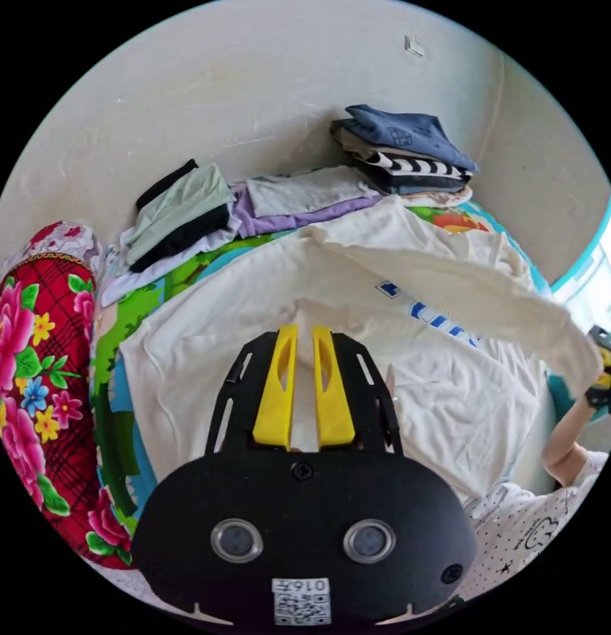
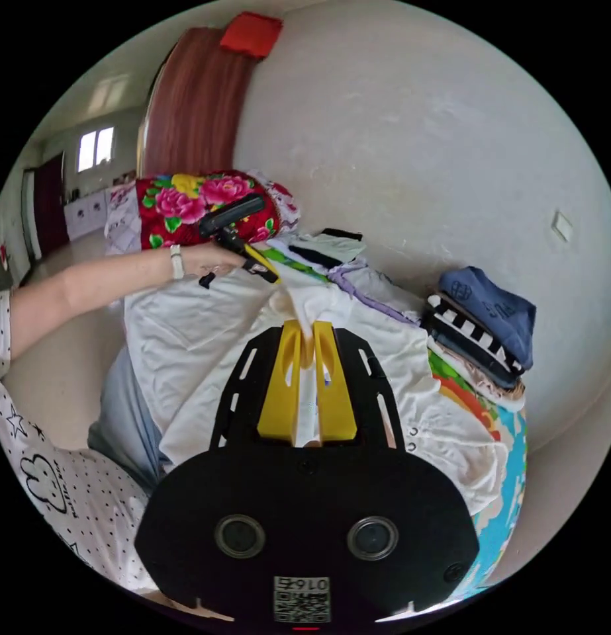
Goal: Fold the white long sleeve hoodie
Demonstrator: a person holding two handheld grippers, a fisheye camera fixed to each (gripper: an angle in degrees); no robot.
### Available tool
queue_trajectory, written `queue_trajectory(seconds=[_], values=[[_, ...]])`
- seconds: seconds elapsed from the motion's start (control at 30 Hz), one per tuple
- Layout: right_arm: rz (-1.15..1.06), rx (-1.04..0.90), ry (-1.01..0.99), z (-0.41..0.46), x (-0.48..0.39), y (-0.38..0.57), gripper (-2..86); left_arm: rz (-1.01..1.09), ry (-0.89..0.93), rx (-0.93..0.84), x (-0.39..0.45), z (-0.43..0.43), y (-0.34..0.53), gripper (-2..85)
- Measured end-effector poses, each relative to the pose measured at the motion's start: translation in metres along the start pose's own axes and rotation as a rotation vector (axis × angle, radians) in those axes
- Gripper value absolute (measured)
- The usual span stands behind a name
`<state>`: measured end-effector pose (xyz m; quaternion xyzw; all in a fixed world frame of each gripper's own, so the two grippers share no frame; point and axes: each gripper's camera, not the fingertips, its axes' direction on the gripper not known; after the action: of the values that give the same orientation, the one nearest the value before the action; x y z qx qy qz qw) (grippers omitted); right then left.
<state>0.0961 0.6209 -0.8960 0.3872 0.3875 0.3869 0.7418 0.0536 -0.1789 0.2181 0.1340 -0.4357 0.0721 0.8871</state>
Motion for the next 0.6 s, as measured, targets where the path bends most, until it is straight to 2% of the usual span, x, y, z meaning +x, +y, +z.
queue_trajectory(seconds=[0.1,0.27,0.4,0.5,0.6], values=[[-0.177,-0.177,0.042,0.037,-0.062,-0.036,3.0,-0.041,0.015,-0.086,-0.012,0.011,0.004,9.7],[-0.303,-0.407,0.248,0.114,-0.143,-0.067,5.2,-0.157,0.051,-0.041,-0.037,-0.003,0.003,9.3],[-0.322,-0.384,0.350,0.116,-0.161,-0.088,4.6,-0.118,0.076,-0.001,-0.041,-0.030,-0.005,2.2],[-0.250,-0.343,0.439,0.097,-0.140,-0.115,4.0,-0.073,0.028,0.068,-0.038,-0.065,-0.007,1.2],[-0.146,-0.255,0.508,0.063,-0.111,-0.143,3.8,-0.055,0.008,0.046,-0.043,-0.084,-0.003,2.7]])
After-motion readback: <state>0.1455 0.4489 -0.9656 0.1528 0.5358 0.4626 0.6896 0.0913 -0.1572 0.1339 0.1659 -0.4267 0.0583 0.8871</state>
